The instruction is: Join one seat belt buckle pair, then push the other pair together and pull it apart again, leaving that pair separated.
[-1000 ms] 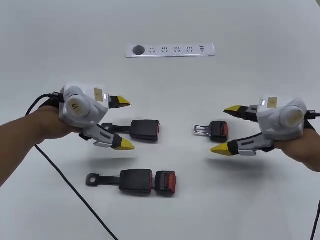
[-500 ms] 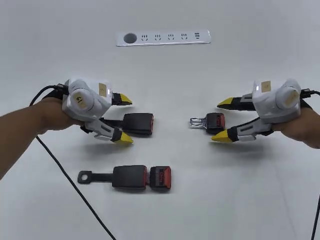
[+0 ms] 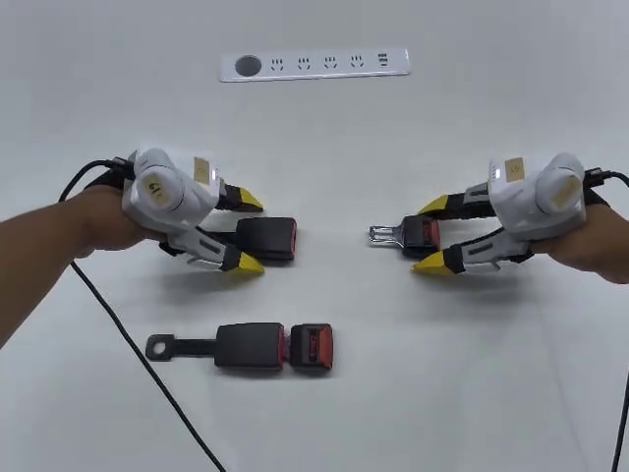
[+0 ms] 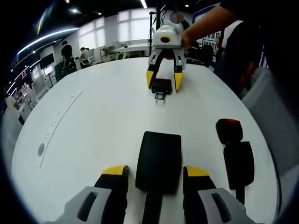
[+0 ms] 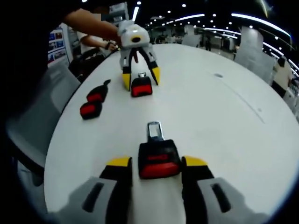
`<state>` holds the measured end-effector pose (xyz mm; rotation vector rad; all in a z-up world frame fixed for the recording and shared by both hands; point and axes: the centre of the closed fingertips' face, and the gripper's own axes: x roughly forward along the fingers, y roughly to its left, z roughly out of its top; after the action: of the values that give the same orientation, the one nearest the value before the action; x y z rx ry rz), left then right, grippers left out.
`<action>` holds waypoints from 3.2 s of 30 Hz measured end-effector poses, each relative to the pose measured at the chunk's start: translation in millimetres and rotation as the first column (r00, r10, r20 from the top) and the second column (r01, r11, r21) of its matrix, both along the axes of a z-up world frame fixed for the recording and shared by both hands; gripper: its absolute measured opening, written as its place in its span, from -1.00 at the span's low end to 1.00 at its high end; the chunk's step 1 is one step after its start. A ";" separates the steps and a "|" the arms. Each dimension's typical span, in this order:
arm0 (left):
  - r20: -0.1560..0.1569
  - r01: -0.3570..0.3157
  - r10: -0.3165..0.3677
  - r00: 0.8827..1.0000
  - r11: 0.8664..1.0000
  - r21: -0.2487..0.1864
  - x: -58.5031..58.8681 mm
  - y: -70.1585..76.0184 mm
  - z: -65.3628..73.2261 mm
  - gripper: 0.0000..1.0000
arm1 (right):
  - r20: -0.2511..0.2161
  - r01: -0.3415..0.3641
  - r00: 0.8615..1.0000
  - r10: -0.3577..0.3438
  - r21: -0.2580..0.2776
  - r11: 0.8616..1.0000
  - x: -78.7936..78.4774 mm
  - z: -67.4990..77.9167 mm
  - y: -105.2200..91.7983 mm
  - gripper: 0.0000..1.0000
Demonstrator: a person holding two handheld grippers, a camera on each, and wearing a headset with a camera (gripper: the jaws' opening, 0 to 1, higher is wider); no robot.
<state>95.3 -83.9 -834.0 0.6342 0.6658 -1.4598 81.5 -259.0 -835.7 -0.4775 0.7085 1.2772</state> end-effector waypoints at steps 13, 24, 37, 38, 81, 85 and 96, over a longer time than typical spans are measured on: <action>0.003 0.014 -0.014 1.000 1.000 -0.003 -3.1 -4.1 -2.0 -0.28 | 0.037 -0.035 0.999 0.034 0.005 0.999 3.3 3.9 6.3 -0.29; 0.000 -0.004 0.004 1.000 1.000 -0.004 -6.0 -3.3 0.8 -0.30 | 0.042 -0.038 0.999 0.035 0.067 0.997 1.9 4.6 5.2 -0.29; -0.016 -0.015 0.015 1.000 1.000 -0.004 -6.6 -1.1 1.4 -0.30 | 0.037 -0.014 0.999 0.009 0.159 0.987 -2.8 5.1 4.8 -0.29; -0.017 -0.017 0.017 1.000 1.000 -0.004 -6.7 -1.0 1.4 -0.30 | 0.037 -0.014 0.999 0.008 0.161 0.987 -3.1 5.2 5.0 -0.29; -0.023 -0.015 0.015 1.000 1.000 0.002 -4.8 1.0 1.1 -0.30 | 0.032 -0.008 0.999 0.001 0.235 0.972 3.1 4.5 83.7 -0.28; -0.022 -0.014 0.014 1.000 1.000 0.002 -4.6 0.8 1.1 -0.30 | 0.038 -0.014 0.999 0.006 0.226 0.974 1.8 3.5 91.6 -0.28; -0.020 -0.005 0.005 1.000 1.000 0.001 -4.2 0.8 0.8 -0.30 | 0.039 -0.039 0.999 0.031 0.211 0.977 -2.2 3.6 101.6 -0.29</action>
<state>91.1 -83.1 -833.2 0.6198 0.6831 -1.4629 79.3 -157.4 -832.1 -0.3387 0.5286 1.3569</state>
